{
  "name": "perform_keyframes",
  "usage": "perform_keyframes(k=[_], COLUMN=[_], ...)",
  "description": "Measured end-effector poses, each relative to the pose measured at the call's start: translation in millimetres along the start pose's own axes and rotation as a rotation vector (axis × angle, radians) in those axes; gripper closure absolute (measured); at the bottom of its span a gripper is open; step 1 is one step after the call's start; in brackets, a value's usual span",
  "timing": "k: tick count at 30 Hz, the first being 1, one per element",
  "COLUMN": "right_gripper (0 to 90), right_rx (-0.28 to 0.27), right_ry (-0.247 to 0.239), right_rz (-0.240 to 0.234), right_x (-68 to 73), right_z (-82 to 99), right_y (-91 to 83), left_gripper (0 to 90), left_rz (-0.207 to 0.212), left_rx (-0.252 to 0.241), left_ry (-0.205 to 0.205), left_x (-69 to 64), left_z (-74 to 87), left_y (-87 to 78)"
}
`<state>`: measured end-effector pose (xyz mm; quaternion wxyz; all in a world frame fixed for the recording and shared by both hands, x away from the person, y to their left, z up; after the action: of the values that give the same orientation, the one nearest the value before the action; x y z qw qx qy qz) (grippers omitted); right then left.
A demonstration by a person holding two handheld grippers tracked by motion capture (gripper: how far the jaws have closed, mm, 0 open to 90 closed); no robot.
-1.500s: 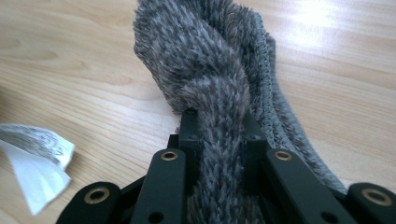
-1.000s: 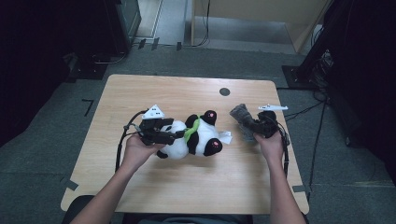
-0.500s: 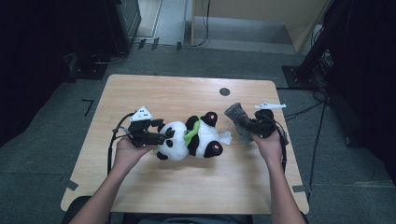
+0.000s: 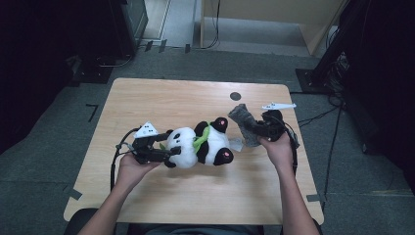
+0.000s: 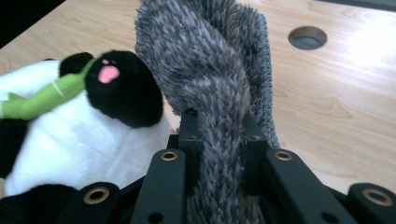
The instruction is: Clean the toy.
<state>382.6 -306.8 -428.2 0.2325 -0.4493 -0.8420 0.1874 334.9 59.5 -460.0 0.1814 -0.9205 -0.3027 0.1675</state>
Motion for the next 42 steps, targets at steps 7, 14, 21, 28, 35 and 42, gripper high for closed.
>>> perform_keyframes(k=[7, 14, 21, 28, 35, 42], right_gripper=[77.4, 77.4, 77.4, 77.4, 77.4, 77.2], right_rx=[0.001, -0.002, -0.010, 0.001, 0.017, 0.047], right_ry=[-0.025, -0.056, -0.115, -0.143, -0.173, -0.186], right_rz=[-0.039, -0.079, -0.130, -0.164, -0.205, -0.253], right_x=[19.0, 35.7, 63.2, 80.6, 95.2, 106.7], right_z=[-14.8, -25.6, -40.2, -47.3, -53.8, -57.8], right_y=[-1.2, 0.6, 4.1, 13.6, 27.8, 49.6], left_gripper=[22.3, 18.7, 10.4, 1.0, 4.9, 16.8], left_rz=[-0.013, -0.056, -0.048, -0.052, -0.067, -0.064], left_rx=[0.028, 0.029, 0.018, -0.004, -0.025, -0.029], left_ry=[0.004, 0.025, -0.004, 0.012, 0.028, 0.024], left_x=[-4.8, -8.2, -2.5, -3.4, -4.7, -3.9], left_z=[10.8, 23.8, 34.9, 40.6, 44.3, 44.9], left_y=[3.0, 7.9, 15.6, 24.0, 25.4, 22.6])
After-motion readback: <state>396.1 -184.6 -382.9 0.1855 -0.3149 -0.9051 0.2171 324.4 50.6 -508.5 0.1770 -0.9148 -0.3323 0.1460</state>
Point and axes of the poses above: each handheld gripper's, and its own axes: y roughly forward along the jaws, z roughly out of its underside, x roughly to its left, the point moved 3 cm from there along y, roughly forward along the jaws, and after that the axes turned 8 degrees about -x, right-handed, at the moved point
